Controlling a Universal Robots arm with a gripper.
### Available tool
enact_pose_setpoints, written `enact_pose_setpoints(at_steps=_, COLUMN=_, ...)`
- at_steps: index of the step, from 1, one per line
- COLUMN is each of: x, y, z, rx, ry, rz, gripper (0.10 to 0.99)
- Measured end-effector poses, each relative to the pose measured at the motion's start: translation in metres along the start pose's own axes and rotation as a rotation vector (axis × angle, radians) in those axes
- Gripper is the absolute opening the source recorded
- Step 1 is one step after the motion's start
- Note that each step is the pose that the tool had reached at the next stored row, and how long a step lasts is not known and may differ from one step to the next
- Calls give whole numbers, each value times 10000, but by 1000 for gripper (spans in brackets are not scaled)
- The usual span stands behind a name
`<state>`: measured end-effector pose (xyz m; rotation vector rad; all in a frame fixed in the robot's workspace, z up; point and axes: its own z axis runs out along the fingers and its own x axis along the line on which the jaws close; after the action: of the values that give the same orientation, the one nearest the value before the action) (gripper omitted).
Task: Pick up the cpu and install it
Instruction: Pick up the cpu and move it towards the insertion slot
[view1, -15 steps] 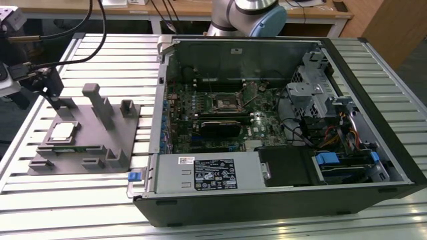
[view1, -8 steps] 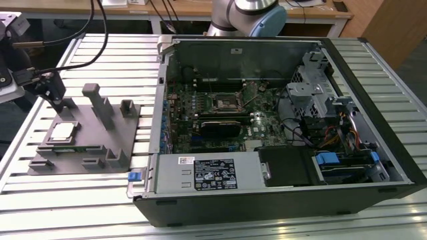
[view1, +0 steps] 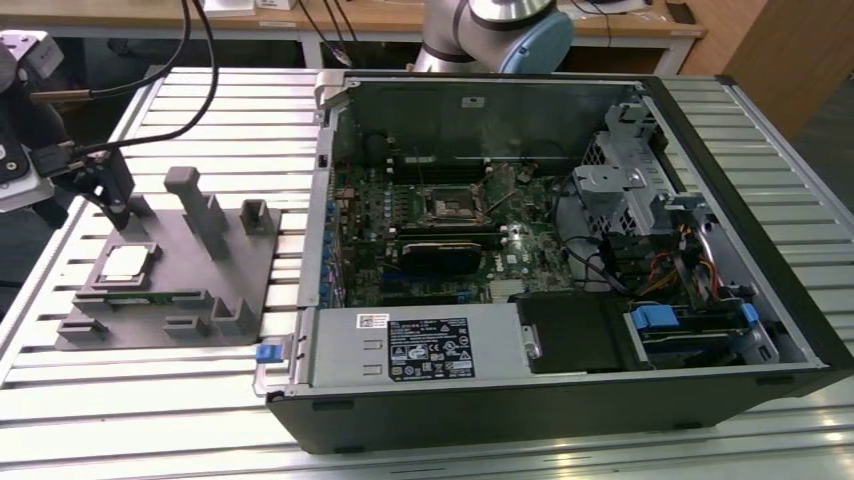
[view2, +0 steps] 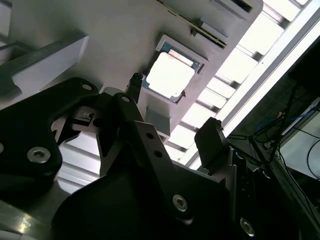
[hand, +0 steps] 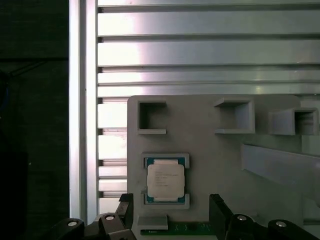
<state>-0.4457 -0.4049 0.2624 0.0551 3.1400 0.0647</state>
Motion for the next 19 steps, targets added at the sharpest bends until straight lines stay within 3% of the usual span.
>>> enact_pose_setpoints(at_steps=19, x=0, y=-3, z=82, rx=-1, ry=-2, rz=-2, gripper=706)
